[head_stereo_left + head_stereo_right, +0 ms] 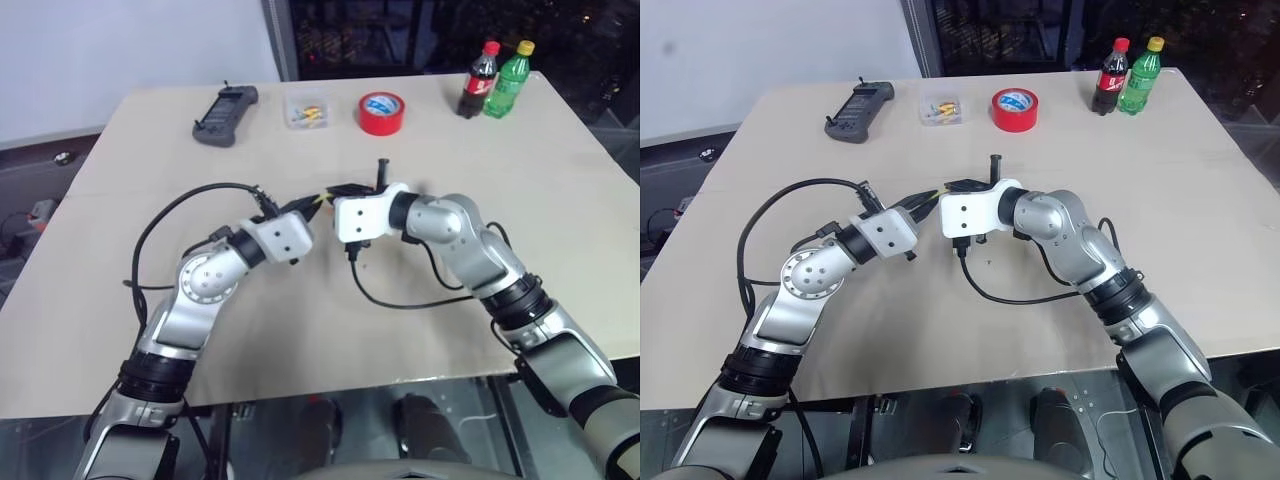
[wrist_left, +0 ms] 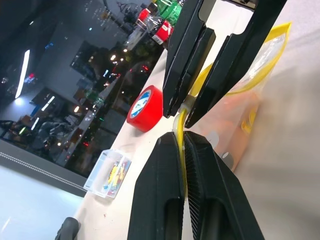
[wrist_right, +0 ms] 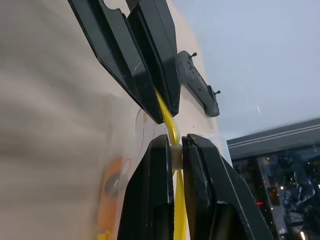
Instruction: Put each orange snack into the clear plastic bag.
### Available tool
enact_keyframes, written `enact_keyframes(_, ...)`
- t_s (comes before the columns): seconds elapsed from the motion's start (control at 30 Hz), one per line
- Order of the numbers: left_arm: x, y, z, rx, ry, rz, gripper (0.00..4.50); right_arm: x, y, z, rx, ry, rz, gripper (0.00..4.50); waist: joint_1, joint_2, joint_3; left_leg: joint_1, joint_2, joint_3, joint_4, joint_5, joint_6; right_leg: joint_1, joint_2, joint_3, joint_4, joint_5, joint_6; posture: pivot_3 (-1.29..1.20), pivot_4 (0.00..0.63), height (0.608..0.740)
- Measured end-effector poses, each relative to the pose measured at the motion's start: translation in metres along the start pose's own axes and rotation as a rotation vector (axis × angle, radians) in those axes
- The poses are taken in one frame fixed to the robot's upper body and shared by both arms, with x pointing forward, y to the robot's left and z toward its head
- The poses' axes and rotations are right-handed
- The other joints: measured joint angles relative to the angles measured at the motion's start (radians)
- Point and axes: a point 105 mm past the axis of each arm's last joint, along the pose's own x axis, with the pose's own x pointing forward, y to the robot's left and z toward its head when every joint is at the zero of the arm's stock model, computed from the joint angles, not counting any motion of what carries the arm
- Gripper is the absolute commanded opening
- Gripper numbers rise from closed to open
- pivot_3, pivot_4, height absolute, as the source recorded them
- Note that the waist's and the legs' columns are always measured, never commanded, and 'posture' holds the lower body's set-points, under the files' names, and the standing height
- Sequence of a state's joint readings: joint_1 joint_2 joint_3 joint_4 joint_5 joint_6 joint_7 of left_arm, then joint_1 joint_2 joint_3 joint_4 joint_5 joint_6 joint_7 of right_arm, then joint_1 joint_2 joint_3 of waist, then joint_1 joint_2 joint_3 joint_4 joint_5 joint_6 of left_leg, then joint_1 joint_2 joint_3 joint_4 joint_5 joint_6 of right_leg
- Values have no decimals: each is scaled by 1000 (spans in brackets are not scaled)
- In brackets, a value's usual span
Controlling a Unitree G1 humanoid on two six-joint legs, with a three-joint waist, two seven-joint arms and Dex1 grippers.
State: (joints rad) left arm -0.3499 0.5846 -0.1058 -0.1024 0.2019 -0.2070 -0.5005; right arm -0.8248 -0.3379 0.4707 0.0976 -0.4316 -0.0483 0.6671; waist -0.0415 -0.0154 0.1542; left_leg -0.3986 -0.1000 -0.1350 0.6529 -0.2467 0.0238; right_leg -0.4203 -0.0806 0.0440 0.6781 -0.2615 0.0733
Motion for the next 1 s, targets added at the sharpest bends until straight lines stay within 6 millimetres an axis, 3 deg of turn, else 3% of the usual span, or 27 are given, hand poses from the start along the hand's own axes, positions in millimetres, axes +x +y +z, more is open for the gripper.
enact_keyframes(0.17, -2, 7, 2, -45, -24, 32, 0, -1, -3, -8, -5, 32, -18, 435, 0, 0, 0, 0, 0, 0, 0, 0, 0, 0, 0, 0, 0, 0, 0, 0, 150, 740)
enact_keyframes(0.2, -3, 9, 2, -54, -30, 39, 0, -2, -4, -13, -2, 48, -21, 216, 0, 0, 0, 0, 0, 0, 0, 0, 0, 0, 0, 0, 0, 0, 0, 0, 150, 740)
enact_keyframes(0.27, -5, 14, 2, -56, -31, 58, 0, -5, -5, -21, 4, 76, -24, 216, 0, 0, 0, 0, 0, 0, 0, 0, 0, 0, 0, 0, 0, 0, 0, 0, 150, 740)
enact_keyframes(0.63, -8, 15, 0, -60, -29, 61, 0, -9, -10, -19, 61, 57, -31, 216, -1, 0, 0, 0, 0, 0, 0, 0, 0, 0, 0, 0, 0, 0, 0, 0, 150, 740)
enact_keyframes(0.73, -8, 15, 2, -58, -33, 61, 0, -7, -8, -8, 90, 13, -6, 876, 0, 0, 0, 0, 0, 0, 0, 0, 0, 0, 0, 0, 0, 0, 0, 0, 150, 740)
enact_keyframes(0.77, -8, 14, 2, -59, -33, 61, 0, -7, -8, -6, 88, 4, -9, 1415, 0, 0, 0, 0, 0, 0, 0, 0, 0, 0, 0, 0, 0, 0, 0, 0, 150, 740)
enact_keyframes(1.0, -8, 12, 2, -62, -34, 51, 0, -5, -8, -3, 80, -4, -16, 1415, 0, 0, 0, 0, 0, 0, 0, 0, 0, 0, 0, 0, 0, 0, 0, 0, 150, 740)
